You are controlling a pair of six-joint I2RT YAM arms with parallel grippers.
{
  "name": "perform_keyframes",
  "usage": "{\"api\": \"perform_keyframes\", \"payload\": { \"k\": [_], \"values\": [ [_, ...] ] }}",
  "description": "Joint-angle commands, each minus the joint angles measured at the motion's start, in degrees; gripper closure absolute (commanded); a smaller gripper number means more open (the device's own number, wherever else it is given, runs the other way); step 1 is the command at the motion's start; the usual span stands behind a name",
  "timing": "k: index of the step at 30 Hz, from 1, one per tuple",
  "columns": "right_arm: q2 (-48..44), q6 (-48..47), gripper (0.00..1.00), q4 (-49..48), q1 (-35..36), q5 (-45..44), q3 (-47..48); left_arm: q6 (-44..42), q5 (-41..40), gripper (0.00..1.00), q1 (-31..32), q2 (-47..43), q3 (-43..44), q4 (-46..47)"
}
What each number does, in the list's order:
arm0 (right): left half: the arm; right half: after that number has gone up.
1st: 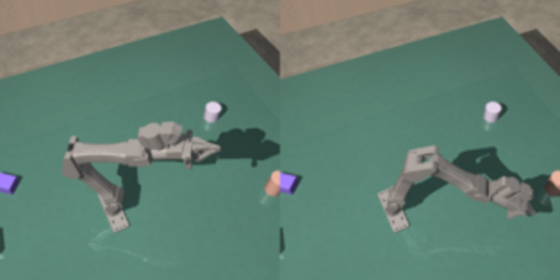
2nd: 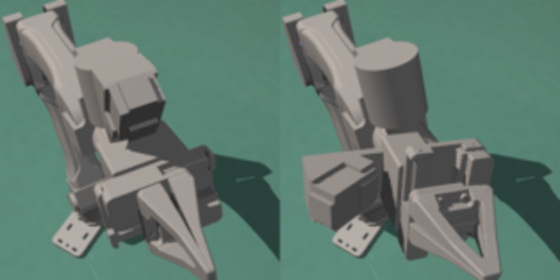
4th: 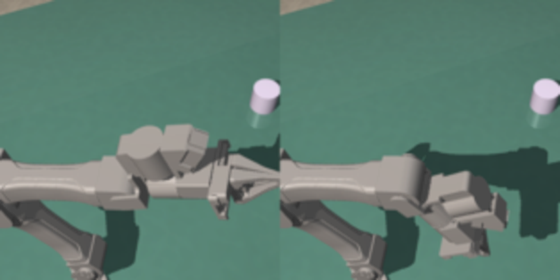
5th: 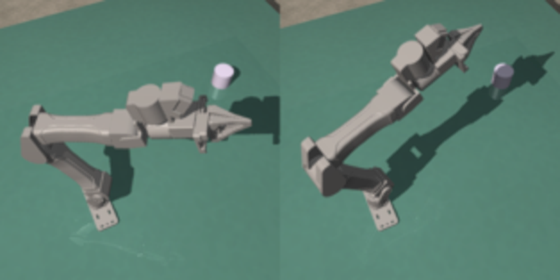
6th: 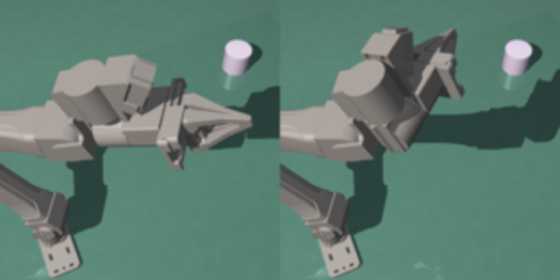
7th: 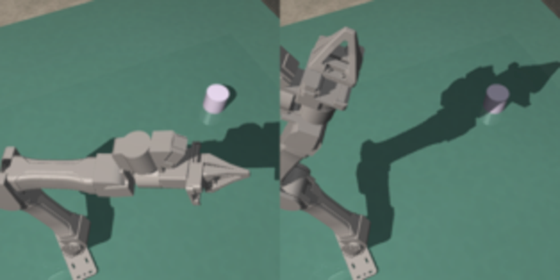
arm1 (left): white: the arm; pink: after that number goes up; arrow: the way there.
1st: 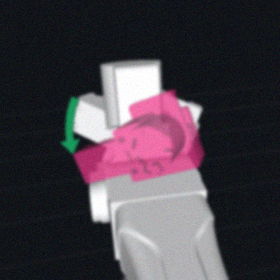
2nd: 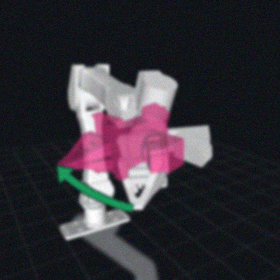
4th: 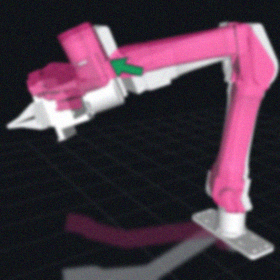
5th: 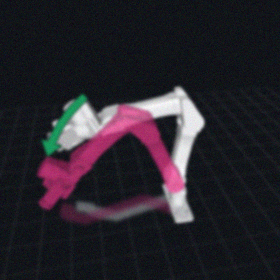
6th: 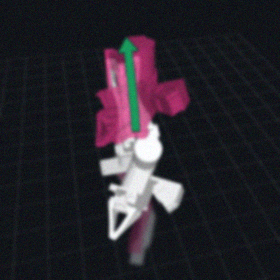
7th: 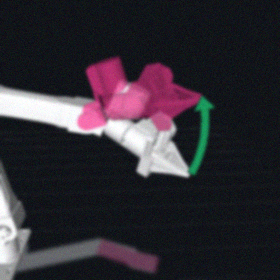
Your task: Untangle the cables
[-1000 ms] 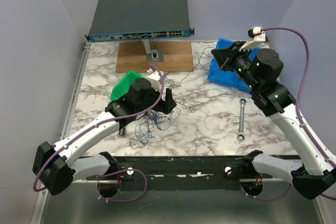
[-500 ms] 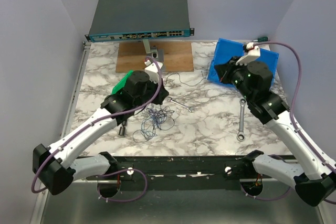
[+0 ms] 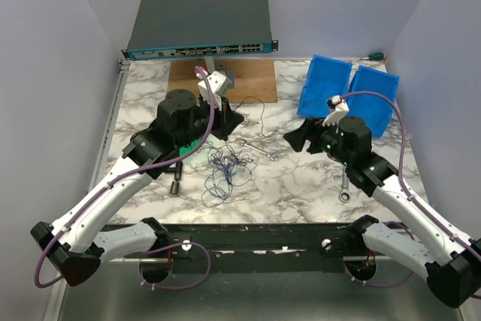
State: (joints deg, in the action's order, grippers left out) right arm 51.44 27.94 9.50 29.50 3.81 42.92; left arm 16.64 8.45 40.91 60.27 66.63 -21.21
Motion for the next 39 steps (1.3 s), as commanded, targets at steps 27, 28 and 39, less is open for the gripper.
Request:
{"api": "perform_keyframes", "payload": {
  "k": [27, 28, 39],
  "values": [
    [37.56, -9.40, 0.20, -60.16, 22.29, -9.06, -8.57, 2.11, 12.14, 1.00, -1.26, 10.09, 32.58, -9.04],
    [40.03, -8.62, 0.22, -60.37, 23.06, -10.85, -7.80, 2.35, 12.45, 1.00, -1.99, 9.89, 33.55, -9.13],
    [38.15, 12.61, 0.83, -40.68, 23.86, -37.97, -15.48, -1.30, 0.98, 1.00, -12.45, 4.72, 44.50, -15.76]
  ]
}}
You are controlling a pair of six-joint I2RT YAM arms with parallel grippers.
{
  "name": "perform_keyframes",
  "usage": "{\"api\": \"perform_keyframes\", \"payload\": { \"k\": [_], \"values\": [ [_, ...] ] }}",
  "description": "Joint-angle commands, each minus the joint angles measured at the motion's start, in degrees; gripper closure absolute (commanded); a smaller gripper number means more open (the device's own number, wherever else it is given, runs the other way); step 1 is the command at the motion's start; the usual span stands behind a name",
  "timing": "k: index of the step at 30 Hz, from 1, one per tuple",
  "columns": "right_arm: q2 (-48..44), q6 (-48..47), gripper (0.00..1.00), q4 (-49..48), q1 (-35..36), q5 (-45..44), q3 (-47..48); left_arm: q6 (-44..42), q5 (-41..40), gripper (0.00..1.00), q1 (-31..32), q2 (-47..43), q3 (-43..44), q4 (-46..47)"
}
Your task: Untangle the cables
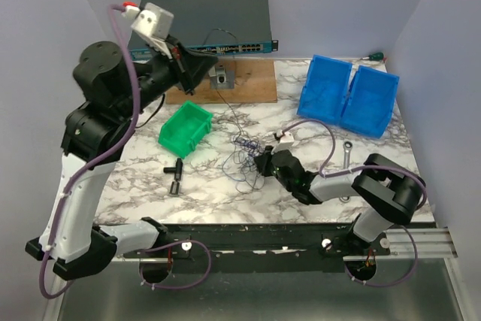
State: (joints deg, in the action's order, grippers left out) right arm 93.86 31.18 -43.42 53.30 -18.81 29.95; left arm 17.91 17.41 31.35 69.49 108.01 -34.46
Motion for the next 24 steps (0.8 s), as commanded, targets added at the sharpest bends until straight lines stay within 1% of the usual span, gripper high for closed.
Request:
{"api": "perform_keyframes", "payload": {
  "k": [1, 3, 5, 9, 12, 14, 18, 19, 24],
  "values": [
    [-5.64, 11.67, 0.88, 15.26, 0.01, -18.63, -2.90, -3.21, -11.36, 1.00, -3.58, -5.23, 3.24, -2.98],
    [-9.03, 14.48, 0.92, 21.26, -0.10, -22.90, -3.83, -4.74, -19.51, 1.00, -4.04, -6.93, 2.82, -4.39],
    [-13.51, 17.15, 0.99, 25.28, -0.27, -26.28, -4.90, -6.21, -25.93, 1.00, -4.41, -8.99, 1.00, -4.73],
    [-20.48, 23.38, 0.99, 34.51, -2.47, -31.06, -6.14, -9.06, -34.61, 1.00, -5.06, -11.65, -1.11, -5.68],
    [-23.10, 29.36, 0.99, 45.48, -7.06, -31.85, -4.73, -12.16, -43.33, 1.00, -5.36, -13.04, -1.72, -5.84],
    [-24.19, 31.43, 0.99, 49.67, -10.14, -31.29, -3.97, -14.52, -48.14, 1.00, -5.51, -14.59, -3.33, -4.60],
    [-24.75, 28.72, 0.99, 50.23, -12.52, -30.88, -3.71, -17.64, -53.73, 1.00, -5.60, -17.50, -7.75, -0.73],
    [-24.67, 28.48, 0.99, 50.90, -13.14, -30.65, -3.17, -19.85, -55.18, 1.00, -5.60, -17.65, -8.20, -0.24],
    [-24.91, 28.91, 0.99, 53.31, -15.24, -29.09, -2.24, -25.01, -61.48, 1.00, -5.60, -19.19, -9.81, 3.19]
  ]
}}
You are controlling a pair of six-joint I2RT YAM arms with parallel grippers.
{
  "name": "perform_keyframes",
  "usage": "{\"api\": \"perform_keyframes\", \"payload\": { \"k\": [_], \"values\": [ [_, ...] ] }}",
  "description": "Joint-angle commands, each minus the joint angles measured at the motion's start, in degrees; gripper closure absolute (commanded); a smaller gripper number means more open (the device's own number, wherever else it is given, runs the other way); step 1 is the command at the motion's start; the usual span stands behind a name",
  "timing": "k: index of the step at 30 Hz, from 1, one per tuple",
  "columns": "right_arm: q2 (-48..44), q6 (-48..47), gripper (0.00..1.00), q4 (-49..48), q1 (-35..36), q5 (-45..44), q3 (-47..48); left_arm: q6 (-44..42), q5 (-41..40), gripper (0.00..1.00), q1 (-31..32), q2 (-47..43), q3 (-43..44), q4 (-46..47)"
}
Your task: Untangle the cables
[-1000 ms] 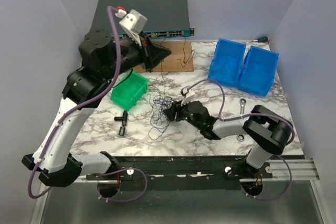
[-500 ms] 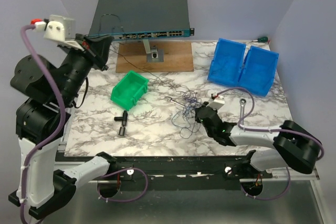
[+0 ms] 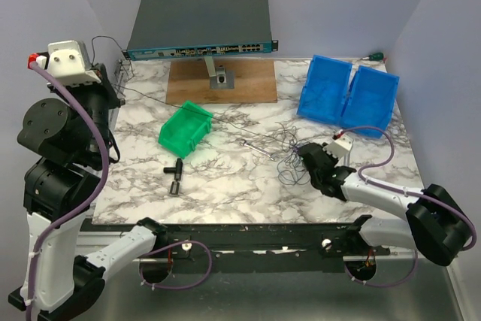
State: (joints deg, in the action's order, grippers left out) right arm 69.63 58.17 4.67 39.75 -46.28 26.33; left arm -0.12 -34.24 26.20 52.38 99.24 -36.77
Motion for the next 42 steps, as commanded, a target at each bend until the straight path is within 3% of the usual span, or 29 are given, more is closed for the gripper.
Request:
{"api": "perform_keyframes", "payload": {
  "k": [1, 4, 8, 11, 14, 18, 22, 27, 34, 39, 41, 42],
  "values": [
    [-1.14, 2.20, 0.99, 5.20, -2.23, -1.10, 1.04, -7.52, -10.47, 1.00, -0.44, -2.53, -1.40, 6.40],
    [-2.05, 3.49, 0.99, 5.39, -5.99, 1.66, 0.00, -10.49, -14.15, 1.00, -0.44, -3.94, -3.08, 9.52],
    [-2.90, 3.78, 0.99, 5.01, -16.04, 11.87, -1.13, -14.97, -20.37, 1.00, -0.44, -6.39, -7.04, 15.62],
    [-3.59, 1.58, 0.99, 4.54, -16.46, 12.22, -0.80, -13.88, -19.13, 1.00, -0.43, -9.28, -11.27, 17.32],
    [-4.04, -1.74, 0.99, 3.73, -16.46, 13.72, 0.24, -6.19, -11.20, 1.00, -0.44, -10.13, -12.62, 10.66],
    [-5.77, -7.81, 0.99, 2.30, -16.46, 16.57, 1.50, 6.41, 7.89, 1.00, -0.44, -9.58, -17.98, 2.92],
    [-9.93, -14.45, 0.99, 0.36, -16.46, 21.90, 1.80, 12.75, 24.10, 1.00, -0.44, -6.15, -25.24, 0.51],
    [-14.75, -20.73, 0.99, 1.74, -16.48, 23.14, 4.56, 14.45, 26.55, 1.00, -0.47, -2.18, -31.36, -1.77],
    [-14.17, -27.39, 0.99, 8.96, -16.46, 25.46, 14.39, 14.02, 26.21, 0.99, -0.44, -1.04, -38.32, -4.85],
    [-14.35, -29.98, 0.99, 11.48, -16.46, 29.02, 20.32, 13.92, 31.12, 0.63, -0.44, -1.14, -40.25, -5.25],
    [-14.13, -30.84, 0.99, 12.91, -16.47, 31.15, 22.86, 14.49, 33.60, 0.29, -0.44, -1.09, -40.09, -5.15],
    [-13.92, -31.13, 0.99, 13.72, -16.44, 32.09, 24.26, 14.81, 34.92, 0.19, -0.44, -1.14, -40.22, -4.77]
  ]
}}
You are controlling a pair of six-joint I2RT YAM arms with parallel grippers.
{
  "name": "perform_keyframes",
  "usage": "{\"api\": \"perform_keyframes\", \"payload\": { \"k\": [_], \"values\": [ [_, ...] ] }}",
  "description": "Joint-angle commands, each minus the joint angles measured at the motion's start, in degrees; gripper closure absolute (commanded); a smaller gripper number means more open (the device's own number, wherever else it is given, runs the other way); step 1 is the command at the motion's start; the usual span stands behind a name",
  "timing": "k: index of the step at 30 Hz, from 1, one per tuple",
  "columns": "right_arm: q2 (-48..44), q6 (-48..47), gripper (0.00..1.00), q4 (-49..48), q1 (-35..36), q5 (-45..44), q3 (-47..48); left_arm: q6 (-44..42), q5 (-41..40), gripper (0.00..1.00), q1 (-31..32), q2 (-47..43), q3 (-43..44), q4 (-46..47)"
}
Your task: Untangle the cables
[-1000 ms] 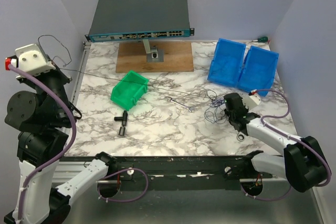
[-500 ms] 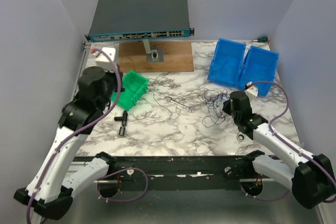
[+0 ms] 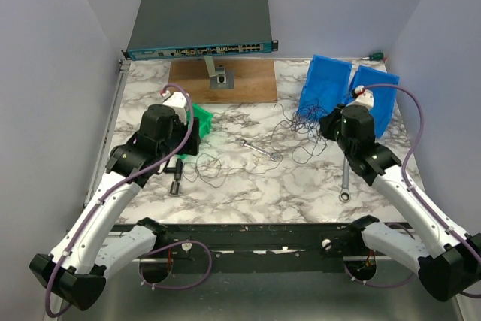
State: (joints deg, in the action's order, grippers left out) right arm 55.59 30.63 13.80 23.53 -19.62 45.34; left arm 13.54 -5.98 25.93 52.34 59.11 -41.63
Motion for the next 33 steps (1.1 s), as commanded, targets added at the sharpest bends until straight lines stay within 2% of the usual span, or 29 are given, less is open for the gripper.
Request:
{"api": "perform_keyframes", "payload": {
  "k": [1, 4, 6, 11, 15, 18, 20, 22, 32, 33],
  "values": [
    [0.38, -4.08, 0.99, 5.50, -0.24, 6.73, 6.42, 1.37, 9.20, 0.15, -0.18, -1.14, -0.25, 0.74],
    [1.20, -5.01, 0.99, 7.96, -0.24, 9.48, 9.81, 2.76, 16.65, 0.06, 0.12, -2.19, -2.86, 6.40],
    [1.49, -5.36, 0.99, 8.86, -0.24, 11.00, 11.30, 5.45, 21.21, 0.06, 1.04, -3.59, -5.79, 12.68],
    [2.13, -4.91, 0.99, 9.84, -0.24, 14.11, 13.42, 13.17, 23.06, 0.14, 8.56, -4.60, -16.10, 36.30],
    [2.65, -4.13, 0.99, 9.84, -0.26, 16.25, 14.29, 12.84, 20.61, 0.17, 14.38, 1.40, -19.27, 50.13],
    [3.03, -3.36, 0.99, 9.94, -0.24, 17.92, 14.99, 11.95, 22.00, 0.27, 14.84, 7.79, -18.92, 57.39],
    [3.09, -3.04, 0.99, 9.89, -0.24, 18.82, 15.30, 11.11, 22.14, 0.31, 14.96, 12.12, -17.92, 60.65],
    [2.94, -2.47, 0.99, 9.62, -0.24, 19.16, 15.45, 10.09, 22.67, 0.32, 15.23, 16.56, -16.69, 63.61],
    [2.56, -0.78, 0.99, 9.05, -0.24, 19.18, 15.53, 10.28, 23.99, 0.38, 15.30, 32.77, -8.32, 66.32],
    [2.43, -0.63, 0.99, 9.05, -0.24, 19.18, 15.40, 10.43, 24.08, 0.48, 15.31, 34.16, -7.31, 66.12]
  ]
}}
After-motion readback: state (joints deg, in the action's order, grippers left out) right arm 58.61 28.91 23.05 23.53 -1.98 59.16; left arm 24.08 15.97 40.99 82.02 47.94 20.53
